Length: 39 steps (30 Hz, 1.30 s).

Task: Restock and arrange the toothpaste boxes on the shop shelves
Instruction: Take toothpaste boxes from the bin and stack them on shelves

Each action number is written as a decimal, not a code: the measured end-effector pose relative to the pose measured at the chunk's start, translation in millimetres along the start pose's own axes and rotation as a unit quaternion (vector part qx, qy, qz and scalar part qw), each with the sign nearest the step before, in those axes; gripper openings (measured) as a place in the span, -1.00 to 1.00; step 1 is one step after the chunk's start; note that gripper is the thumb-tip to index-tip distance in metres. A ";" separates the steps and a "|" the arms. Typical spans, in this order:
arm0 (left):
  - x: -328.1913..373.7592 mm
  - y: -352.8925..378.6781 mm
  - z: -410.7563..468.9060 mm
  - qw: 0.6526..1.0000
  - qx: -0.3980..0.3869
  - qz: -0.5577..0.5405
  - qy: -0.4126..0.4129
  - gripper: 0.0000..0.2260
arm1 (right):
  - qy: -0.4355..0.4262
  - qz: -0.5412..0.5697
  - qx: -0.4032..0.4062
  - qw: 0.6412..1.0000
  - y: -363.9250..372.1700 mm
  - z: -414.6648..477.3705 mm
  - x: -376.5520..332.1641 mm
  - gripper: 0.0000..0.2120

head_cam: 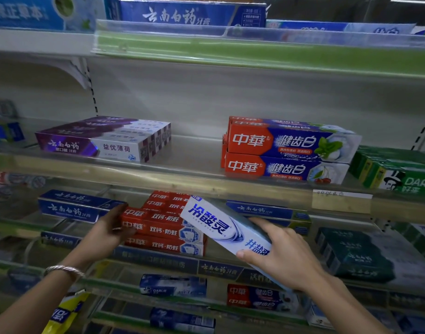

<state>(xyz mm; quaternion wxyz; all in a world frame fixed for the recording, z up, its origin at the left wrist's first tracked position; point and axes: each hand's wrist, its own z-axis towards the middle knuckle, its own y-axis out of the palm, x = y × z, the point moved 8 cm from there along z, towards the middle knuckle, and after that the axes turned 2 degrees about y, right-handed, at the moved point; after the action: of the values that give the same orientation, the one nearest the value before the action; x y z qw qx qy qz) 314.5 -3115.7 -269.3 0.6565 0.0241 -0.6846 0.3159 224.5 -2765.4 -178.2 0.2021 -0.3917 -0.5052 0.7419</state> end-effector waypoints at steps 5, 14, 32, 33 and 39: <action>60.1 -4.5 -61.5 0.939 0.259 0.079 0.212 -0.67 | -0.024 -0.029 0.006 0.999 1.8 8.0 -9.7 -0.29; 115.4 200.6 -85.1 0.838 -0.101 -0.535 -0.024 -0.28 | -0.075 -0.051 0.029 0.996 -9.0 -1.3 -43.6 -0.33; 196.9 241.6 -188.9 0.818 -0.136 -0.557 -0.049 -0.07 | 0.144 0.471 0.182 0.851 -68.4 -156.6 31.9 -0.35; 201.1 242.7 -195.8 0.825 -0.140 -0.547 -0.040 -0.12 | 0.144 0.491 0.198 0.836 -72.6 -166.4 31.5 -0.38; 223.6 227.6 -208.2 0.823 -0.110 -0.557 0.019 -0.22 | 0.142 0.510 0.281 0.801 -111.0 -221.4 46.2 -0.44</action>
<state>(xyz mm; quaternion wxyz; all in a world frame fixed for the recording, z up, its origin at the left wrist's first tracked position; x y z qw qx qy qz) 366.0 -2751.8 -168.9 0.7319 0.3226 -0.5725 -0.1801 359.5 -2557.1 -135.3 -0.0347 -0.6193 0.0326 0.7837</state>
